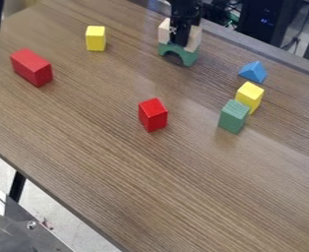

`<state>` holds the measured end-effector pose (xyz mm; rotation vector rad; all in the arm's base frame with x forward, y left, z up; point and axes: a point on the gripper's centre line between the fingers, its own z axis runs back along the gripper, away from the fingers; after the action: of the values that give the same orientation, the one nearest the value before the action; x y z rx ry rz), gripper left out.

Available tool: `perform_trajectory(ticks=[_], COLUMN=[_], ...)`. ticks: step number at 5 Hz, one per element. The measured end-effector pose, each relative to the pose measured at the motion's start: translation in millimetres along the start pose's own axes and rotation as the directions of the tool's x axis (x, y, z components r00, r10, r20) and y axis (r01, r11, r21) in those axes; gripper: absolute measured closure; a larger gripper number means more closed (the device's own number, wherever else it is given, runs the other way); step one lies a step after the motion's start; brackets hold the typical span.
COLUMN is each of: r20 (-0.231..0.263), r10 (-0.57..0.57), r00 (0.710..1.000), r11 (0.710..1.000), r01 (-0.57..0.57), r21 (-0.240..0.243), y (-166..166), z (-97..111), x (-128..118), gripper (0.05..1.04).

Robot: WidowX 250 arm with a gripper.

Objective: Put the white arch on top of the green arch

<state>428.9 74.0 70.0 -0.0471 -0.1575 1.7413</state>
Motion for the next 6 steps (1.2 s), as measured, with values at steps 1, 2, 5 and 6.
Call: perform_trajectory(ticks=[1, 2, 5, 6], r20=[-0.001, -0.004, -0.002, -0.008], r10=[-0.002, -0.008, -0.054, -0.062], r00=[1.000, 1.000, 0.999, 0.998], r11=[1.000, 1.000, 0.998, 0.998], r01=[0.002, 0.008, 0.054, 0.062], r21=[-0.008, -0.009, 0.015, 0.014], y=[-4.6, -6.3, -9.5, -9.9], z=[0.1, 1.0, -4.0, -4.3], x=[-0.3, -1.4, -0.7, -1.6], gripper=[0.503, 0.503, 0.503, 0.492])
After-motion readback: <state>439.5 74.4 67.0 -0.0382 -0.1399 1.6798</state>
